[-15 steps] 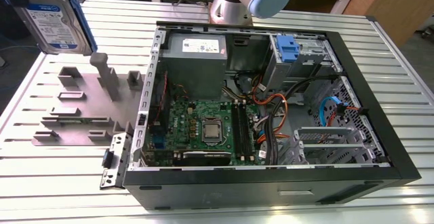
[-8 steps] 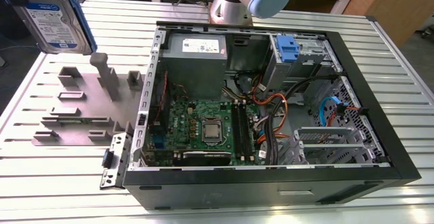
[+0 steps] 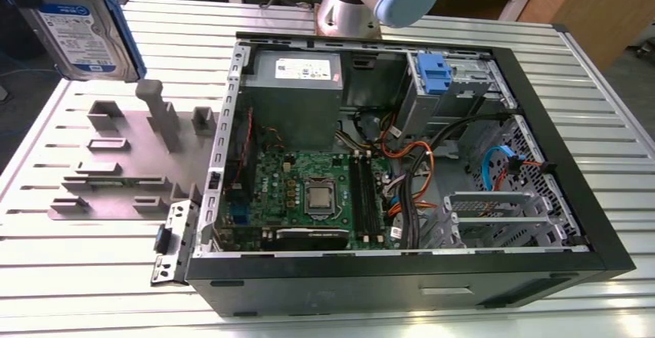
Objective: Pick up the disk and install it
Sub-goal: 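Pick up the disk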
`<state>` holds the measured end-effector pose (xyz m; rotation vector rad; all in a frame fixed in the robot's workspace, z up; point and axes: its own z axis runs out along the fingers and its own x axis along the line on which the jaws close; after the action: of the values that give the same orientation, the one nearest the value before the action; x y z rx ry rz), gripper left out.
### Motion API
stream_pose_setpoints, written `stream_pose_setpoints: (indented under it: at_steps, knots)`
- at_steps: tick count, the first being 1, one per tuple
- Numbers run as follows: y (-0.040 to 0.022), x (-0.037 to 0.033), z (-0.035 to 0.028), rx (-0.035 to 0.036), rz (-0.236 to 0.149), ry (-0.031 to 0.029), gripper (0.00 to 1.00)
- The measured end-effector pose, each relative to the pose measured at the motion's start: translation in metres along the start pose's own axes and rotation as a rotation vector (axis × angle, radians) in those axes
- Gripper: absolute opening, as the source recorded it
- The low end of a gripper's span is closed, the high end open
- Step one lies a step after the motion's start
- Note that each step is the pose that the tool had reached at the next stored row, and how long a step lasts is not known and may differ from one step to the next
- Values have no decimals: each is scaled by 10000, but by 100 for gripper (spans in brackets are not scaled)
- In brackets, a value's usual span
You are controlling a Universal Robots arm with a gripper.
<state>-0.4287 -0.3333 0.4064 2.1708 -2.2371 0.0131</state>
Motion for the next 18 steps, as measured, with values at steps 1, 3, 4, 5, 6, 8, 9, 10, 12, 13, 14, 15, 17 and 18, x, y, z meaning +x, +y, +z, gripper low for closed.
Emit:
stream_pose_setpoints:
  at_steps: [1,3,4,5,6,8,9,10,12,13,14,15,17,18]
  knots:
    - [0,0,-2,1,0,-1,36]
    - [0,0,-9,1,0,0,36]
    - [0,0,-13,1,0,-1,36]
    - [0,0,-17,2,0,-1,36]
    - [0,1,-25,2,0,-1,36]
    - [0,1,-43,1,1,-1,36]
    - [0,1,-50,1,0,0,36]
    - [0,1,-58,1,0,0,36]
    - [1,2,-73,2,0,-1,36]
    - [1,2,-82,2,1,-1,36]
    - [1,2,-91,2,0,-1,36]
    - [1,2,-99,2,0,-1,36]
    - [1,2,-113,2,0,-1,36]
    - [1,3,-122,1,0,-1,36]
